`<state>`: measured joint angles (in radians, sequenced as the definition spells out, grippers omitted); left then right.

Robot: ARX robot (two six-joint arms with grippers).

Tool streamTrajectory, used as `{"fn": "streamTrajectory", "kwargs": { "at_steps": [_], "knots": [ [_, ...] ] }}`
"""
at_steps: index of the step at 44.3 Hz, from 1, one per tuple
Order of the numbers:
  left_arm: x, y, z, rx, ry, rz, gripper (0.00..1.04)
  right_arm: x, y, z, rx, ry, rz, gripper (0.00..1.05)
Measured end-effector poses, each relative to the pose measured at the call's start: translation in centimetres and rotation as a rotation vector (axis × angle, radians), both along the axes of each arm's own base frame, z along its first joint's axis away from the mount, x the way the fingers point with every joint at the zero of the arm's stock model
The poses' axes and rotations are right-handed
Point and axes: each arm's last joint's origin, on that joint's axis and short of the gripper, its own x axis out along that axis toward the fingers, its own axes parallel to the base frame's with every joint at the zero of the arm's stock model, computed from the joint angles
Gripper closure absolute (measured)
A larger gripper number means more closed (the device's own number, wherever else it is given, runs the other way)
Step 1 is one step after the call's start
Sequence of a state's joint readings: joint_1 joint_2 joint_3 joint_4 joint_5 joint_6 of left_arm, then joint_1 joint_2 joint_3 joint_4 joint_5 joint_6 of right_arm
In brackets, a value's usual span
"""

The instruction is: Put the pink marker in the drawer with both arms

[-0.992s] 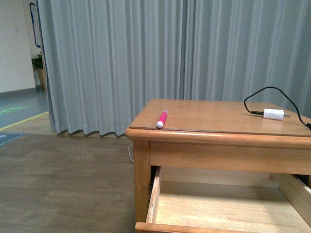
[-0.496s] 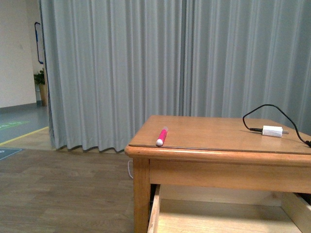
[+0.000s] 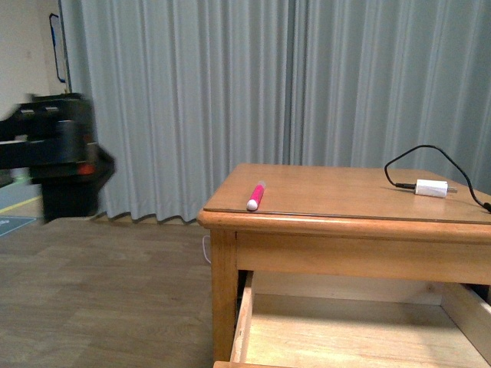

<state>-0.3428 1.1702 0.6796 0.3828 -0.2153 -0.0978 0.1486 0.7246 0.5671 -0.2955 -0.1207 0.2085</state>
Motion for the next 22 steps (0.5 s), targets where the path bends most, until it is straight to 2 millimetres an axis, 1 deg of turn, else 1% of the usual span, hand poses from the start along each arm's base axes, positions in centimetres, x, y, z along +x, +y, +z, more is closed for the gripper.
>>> {"fn": "streamTrajectory", "kwargs": {
  "at_steps": [7,8,16,17,22],
  "knots": [
    [5.4,-3.0,0.7,0.036,0.028,-0.018,0.06,0.0,0.0,0.0,0.001,0.000,0.000,0.08],
    [5.8,-3.2,0.7,0.039,0.031,-0.021,0.06,0.0,0.0,0.0,0.001,0.000,0.000,0.08],
    [11.4,-6.3,0.5,0.074,0.105,-0.055,0.06,0.0,0.0,0.0,0.001,0.000,-0.001,0.08],
    [12.4,-6.8,0.5,0.079,0.120,-0.061,0.06,0.0,0.0,0.0,0.001,0.000,-0.001,0.08],
    [15.3,-8.1,0.5,0.090,0.157,-0.066,0.06,0.0,0.0,0.0,0.001,0.000,-0.001,0.08]
  ]
}}
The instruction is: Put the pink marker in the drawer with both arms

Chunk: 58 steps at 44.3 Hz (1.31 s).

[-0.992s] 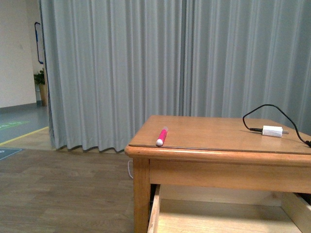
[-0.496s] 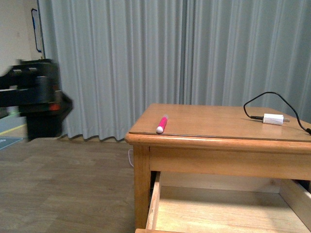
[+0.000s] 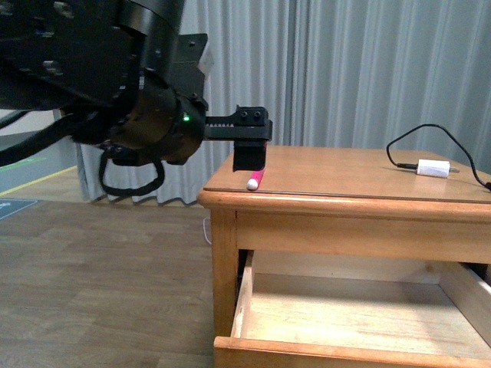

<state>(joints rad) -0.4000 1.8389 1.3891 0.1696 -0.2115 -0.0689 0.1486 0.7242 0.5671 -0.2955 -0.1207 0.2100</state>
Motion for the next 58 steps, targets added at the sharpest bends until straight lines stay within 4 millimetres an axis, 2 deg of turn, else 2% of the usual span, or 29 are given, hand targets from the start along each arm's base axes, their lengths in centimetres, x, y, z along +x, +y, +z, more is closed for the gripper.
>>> {"fn": "streamTrajectory", "kwargs": {
  "at_steps": [8,20,36,49,51,58],
  "knots": [
    [4.2,-1.8,-0.2,0.011,0.048,0.009,0.06,0.0,0.0,0.0,0.000,0.000,0.000,0.08],
    [7.0,-3.9,-1.8,0.031,0.111,-0.009,0.06,0.0,0.0,0.0,0.000,0.000,0.000,0.08],
    [7.1,-5.8,-2.4,0.084,0.131,-0.036,0.06,0.0,0.0,0.0,0.000,0.000,0.001,0.08],
    [7.1,-6.3,-2.2,0.103,0.148,-0.042,0.06,0.0,0.0,0.0,0.000,0.000,0.001,0.08],
    [7.1,-6.3,-2.2,0.107,0.149,-0.043,0.11,0.0,0.0,0.0,0.000,0.000,0.001,0.08],
    [7.0,-6.5,-2.3,0.125,0.155,-0.045,0.36,0.0,0.0,0.0,0.000,0.000,0.001,0.08]
  ]
}}
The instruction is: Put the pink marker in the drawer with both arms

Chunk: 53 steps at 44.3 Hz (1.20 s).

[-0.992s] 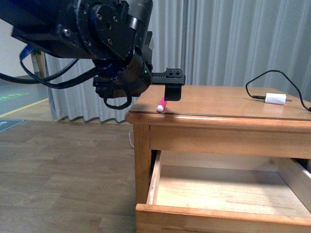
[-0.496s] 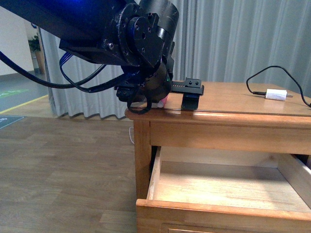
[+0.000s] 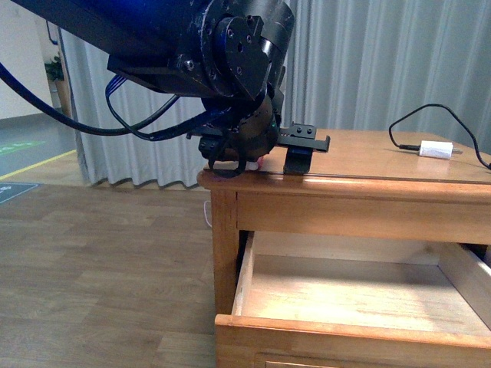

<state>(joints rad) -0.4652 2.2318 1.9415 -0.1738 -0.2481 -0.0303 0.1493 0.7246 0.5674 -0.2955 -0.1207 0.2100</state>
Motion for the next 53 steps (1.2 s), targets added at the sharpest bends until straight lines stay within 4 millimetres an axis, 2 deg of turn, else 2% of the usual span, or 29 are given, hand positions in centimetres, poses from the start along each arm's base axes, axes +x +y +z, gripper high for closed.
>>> {"fn": "streamTrajectory", "kwargs": {
  "at_steps": [7,18,23,31,38,48,53],
  "knots": [
    [-0.1,-0.1,0.0,0.009,0.001,-0.003,0.59,0.0,0.0,0.0,0.000,0.000,0.000,0.08],
    [0.1,0.3,-0.2,0.022,-0.003,-0.004,0.89,0.0,0.0,0.0,0.000,0.000,0.000,0.08],
    [-0.2,0.5,-0.3,0.019,-0.024,-0.035,0.90,0.0,0.0,0.0,0.000,0.000,0.000,0.08],
    [-2.0,1.6,-0.4,0.013,-0.072,-0.230,0.90,0.0,0.0,0.0,0.000,0.000,0.000,0.08],
    [-5.3,3.5,-0.1,0.060,-0.146,-0.443,0.90,0.0,0.0,0.0,0.000,0.000,0.000,0.08],
    [-9.3,5.7,1.3,0.131,-0.274,-0.624,0.90,0.0,0.0,0.0,0.000,0.000,0.000,0.08],
    [-10.7,5.5,0.0,0.201,-0.302,-0.675,0.90,0.0,0.0,0.0,0.000,0.000,0.000,0.08]
  ]
}}
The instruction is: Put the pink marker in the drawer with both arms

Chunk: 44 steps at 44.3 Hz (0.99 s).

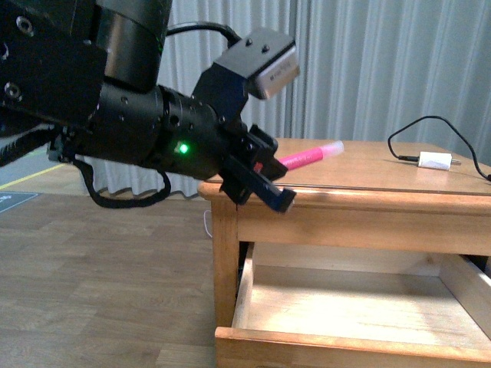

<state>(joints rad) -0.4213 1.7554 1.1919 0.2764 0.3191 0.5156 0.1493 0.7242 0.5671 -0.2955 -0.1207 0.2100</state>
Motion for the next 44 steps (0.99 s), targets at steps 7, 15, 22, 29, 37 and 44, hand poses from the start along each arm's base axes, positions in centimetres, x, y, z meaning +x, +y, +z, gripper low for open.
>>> {"fn": "streamTrajectory", "kwargs": {
  "at_steps": [7,15,22,29,37,44],
  "knots": [
    [-0.3,-1.9,-2.4,0.055,0.001,-0.017,0.90,0.0,0.0,0.0,0.000,0.000,0.000,0.08],
    [0.5,-4.5,-6.1,0.101,0.048,-0.008,0.90,0.0,0.0,0.0,0.000,0.000,0.000,0.08],
    [1.7,-5.7,-8.0,0.121,0.078,0.019,0.90,0.0,0.0,0.0,0.000,0.000,0.000,0.08],
    [2.8,-6.6,-9.0,0.114,0.096,0.055,0.90,0.0,0.0,0.0,0.000,0.000,0.000,0.08],
    [3.5,-7.4,-9.8,0.098,0.139,0.071,0.90,0.0,0.0,0.0,0.000,0.000,0.000,0.08],
    [3.3,-7.8,-9.8,0.071,0.149,0.073,0.60,0.0,0.0,0.0,0.000,0.000,0.000,0.08]
  ]
}}
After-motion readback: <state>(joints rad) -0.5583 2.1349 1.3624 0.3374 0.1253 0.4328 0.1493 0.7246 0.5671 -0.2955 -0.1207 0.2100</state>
